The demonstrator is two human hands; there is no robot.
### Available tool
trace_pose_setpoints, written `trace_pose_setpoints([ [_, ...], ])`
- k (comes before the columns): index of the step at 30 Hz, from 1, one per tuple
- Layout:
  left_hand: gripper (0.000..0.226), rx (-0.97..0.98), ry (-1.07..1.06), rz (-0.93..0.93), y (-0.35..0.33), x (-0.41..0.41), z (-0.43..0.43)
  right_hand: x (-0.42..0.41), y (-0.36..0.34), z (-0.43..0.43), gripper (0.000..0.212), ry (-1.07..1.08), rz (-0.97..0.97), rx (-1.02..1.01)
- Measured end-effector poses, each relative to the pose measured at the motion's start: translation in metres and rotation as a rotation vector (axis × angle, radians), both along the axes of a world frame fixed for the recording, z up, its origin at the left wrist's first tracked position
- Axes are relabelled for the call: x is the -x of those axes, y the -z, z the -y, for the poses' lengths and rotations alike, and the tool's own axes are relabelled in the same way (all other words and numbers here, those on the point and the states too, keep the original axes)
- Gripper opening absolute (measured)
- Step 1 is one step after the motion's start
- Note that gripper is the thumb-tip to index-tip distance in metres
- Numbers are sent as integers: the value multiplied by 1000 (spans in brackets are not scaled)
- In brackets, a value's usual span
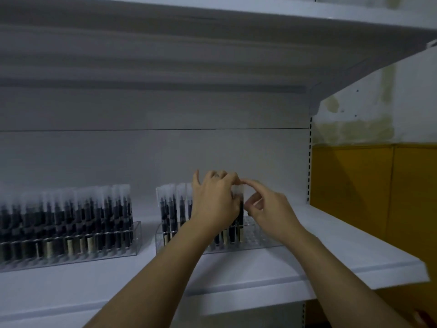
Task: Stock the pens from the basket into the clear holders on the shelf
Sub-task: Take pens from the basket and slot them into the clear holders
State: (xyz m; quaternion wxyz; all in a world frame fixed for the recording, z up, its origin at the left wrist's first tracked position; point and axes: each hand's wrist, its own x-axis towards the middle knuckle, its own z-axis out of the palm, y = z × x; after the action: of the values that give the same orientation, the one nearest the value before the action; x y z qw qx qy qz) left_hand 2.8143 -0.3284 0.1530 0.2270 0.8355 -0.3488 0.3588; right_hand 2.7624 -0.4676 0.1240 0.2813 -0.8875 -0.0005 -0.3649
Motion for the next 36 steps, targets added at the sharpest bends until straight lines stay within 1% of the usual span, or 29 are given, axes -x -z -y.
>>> trace_pose_setpoints([
  [2,22,10,-13,6,4,-1,1,5,6,0,67,1,-68,35],
  [3,22,22,-22,14,6,-2,2,7,8,-1,71,1,-84,44],
  [6,24,30,-43,35,7,-3,0,11,7,-2,75,-6,-115,55],
  [8,28,-10,-62,36,5,-2,-3,13,6,-4,78,-1,-142,56],
  [11,38,-58,-68,61,6,0,-10,17,6,-7,85,0,-160,-3],
  [14,53,-44,-31,64,12,7,-19,24,8,-11,87,-9,-170,-34],
  [16,58,-35,-30,74,17,14,-27,31,10,-14,85,7,-164,-5],
  [20,54,3,-22,109,28,27,-47,49,10,-25,75,13,-127,15],
  [23,50,32,-9,134,43,37,-67,61,17,-45,67,-6,-107,91],
  [28,41,45,-28,73,76,57,-105,73,44,-89,56,-93,-146,187],
  [31,40,43,-63,37,98,67,-130,80,60,-117,47,-127,-72,167],
  [33,35,48,-77,17,114,77,-146,85,74,-136,38,-165,-20,148],
  [36,30,40,-92,-34,144,94,-170,90,107,-158,33,-238,-10,118],
])
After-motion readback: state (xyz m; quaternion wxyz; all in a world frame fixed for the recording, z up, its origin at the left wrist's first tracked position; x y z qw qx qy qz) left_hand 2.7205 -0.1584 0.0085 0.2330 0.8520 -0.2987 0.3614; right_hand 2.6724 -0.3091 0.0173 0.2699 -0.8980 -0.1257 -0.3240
